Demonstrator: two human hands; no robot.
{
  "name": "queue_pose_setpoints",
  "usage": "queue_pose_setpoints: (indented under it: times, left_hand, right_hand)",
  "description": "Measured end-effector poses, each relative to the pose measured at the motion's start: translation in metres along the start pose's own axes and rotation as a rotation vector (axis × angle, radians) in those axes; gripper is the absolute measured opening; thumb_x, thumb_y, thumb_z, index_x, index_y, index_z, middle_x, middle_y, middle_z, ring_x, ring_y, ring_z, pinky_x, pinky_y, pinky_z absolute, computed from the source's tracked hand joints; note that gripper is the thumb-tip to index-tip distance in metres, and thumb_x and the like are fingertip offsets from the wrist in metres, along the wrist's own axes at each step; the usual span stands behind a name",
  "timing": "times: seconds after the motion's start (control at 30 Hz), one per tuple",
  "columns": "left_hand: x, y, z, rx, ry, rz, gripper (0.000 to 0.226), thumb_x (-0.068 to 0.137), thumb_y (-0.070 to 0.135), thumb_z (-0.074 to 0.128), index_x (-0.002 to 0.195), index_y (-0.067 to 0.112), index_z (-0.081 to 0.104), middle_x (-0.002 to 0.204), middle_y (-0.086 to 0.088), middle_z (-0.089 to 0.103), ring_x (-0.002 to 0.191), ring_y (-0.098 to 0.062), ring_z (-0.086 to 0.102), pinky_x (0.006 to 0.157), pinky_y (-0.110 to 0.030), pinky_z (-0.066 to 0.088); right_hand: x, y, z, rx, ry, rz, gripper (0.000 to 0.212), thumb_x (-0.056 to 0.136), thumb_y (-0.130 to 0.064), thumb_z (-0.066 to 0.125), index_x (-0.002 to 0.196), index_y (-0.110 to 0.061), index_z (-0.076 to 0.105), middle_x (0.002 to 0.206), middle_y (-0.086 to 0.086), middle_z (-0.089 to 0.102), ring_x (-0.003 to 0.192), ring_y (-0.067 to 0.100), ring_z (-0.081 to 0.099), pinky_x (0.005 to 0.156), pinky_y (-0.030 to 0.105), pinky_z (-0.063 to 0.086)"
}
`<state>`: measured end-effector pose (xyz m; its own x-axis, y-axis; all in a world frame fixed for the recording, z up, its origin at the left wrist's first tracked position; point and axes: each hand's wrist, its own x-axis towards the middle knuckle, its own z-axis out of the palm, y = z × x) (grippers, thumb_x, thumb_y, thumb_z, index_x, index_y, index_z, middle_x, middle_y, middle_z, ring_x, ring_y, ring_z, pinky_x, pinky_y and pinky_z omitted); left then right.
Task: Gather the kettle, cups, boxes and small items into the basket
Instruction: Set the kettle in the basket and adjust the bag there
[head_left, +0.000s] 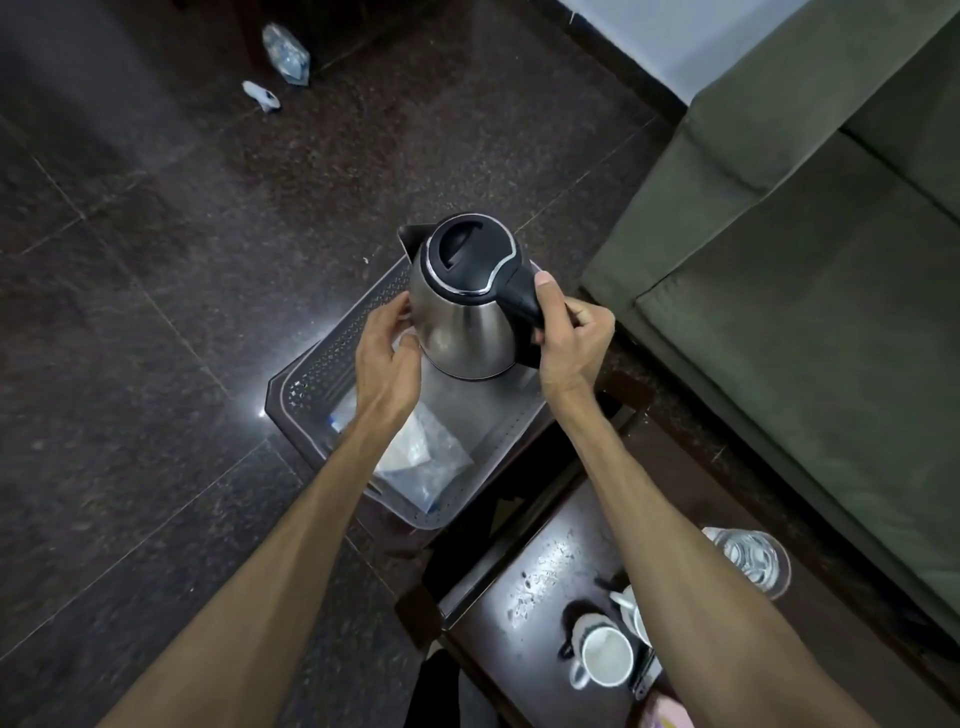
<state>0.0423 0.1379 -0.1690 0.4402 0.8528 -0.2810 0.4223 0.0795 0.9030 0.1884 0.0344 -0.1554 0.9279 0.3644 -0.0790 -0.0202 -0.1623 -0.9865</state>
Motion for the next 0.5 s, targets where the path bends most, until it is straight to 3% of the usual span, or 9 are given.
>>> queue_pose_setpoints:
  times: [0.17, 0.23, 0.3, 0.37, 0.43, 0.5]
  left_hand:
    - [0.000, -0.006, -0.001, 0.034, -0.025, 0.005, 0.067, 0.079, 0.005, 0.046, 0.144, 0.019, 0.056, 0.140, 0.000, 0.060, 0.125, -0.014, 0.060, 0.106, -0.046, 0.053]
    - [-0.008, -0.011, -0.004, 0.103, -0.009, 0.036, 0.060, 0.083, 0.005, 0.051, 0.140, 0.019, 0.059, 0.137, 0.000, 0.062, 0.120, -0.014, 0.061, 0.097, -0.033, 0.054]
    - [-0.019, -0.018, -0.011, 0.196, 0.024, 0.057, 0.050, 0.086, 0.005, 0.055, 0.134, 0.017, 0.062, 0.133, -0.001, 0.064, 0.112, -0.014, 0.062, 0.090, -0.030, 0.055]
    - [-0.031, -0.028, -0.022, 0.304, 0.047, 0.065, 0.042, 0.087, 0.004, 0.057, 0.126, 0.015, 0.067, 0.128, 0.000, 0.064, 0.107, -0.015, 0.063, 0.092, -0.041, 0.057]
    - [-0.042, -0.040, -0.035, 0.411, 0.037, 0.065, 0.038, 0.086, 0.003, 0.060, 0.123, 0.012, 0.068, 0.127, -0.002, 0.062, 0.109, -0.023, 0.063, 0.093, -0.048, 0.056]
    - [-0.052, -0.050, -0.046, 0.500, 0.018, 0.049, 0.040, 0.085, 0.003, 0.062, 0.123, 0.011, 0.067, 0.130, -0.005, 0.059, 0.112, -0.030, 0.062, 0.092, -0.049, 0.055]
  right_hand:
    - [0.003, 0.007, -0.004, -0.005, -0.053, 0.011, 0.067, 0.094, -0.047, 0.067, 0.039, -0.024, 0.037, 0.040, -0.007, 0.032, 0.044, 0.016, 0.033, 0.047, 0.041, 0.026]
    - [0.000, 0.007, -0.009, -0.009, -0.068, 0.025, 0.064, 0.095, -0.047, 0.066, 0.041, -0.024, 0.041, 0.043, 0.002, 0.036, 0.048, 0.019, 0.039, 0.051, 0.041, 0.030]
    - [-0.005, 0.003, -0.017, -0.015, -0.069, 0.011, 0.055, 0.098, -0.044, 0.064, 0.051, -0.022, 0.045, 0.053, 0.009, 0.042, 0.058, 0.017, 0.042, 0.059, 0.038, 0.033]
    - [-0.013, 0.002, -0.027, -0.031, 0.063, -0.010, 0.042, 0.101, -0.037, 0.061, 0.064, -0.019, 0.056, 0.065, -0.002, 0.052, 0.067, 0.010, 0.047, 0.066, 0.033, 0.039]
    - [-0.029, 0.000, -0.038, -0.092, 0.330, -0.023, 0.028, 0.098, -0.029, 0.063, 0.075, -0.014, 0.064, 0.074, -0.003, 0.064, 0.069, 0.004, 0.054, 0.068, 0.026, 0.045]
    - [-0.054, 0.002, -0.044, -0.193, 0.493, -0.059, 0.016, 0.090, -0.018, 0.063, 0.075, -0.015, 0.064, 0.070, -0.003, 0.063, 0.063, -0.002, 0.053, 0.065, 0.025, 0.047]
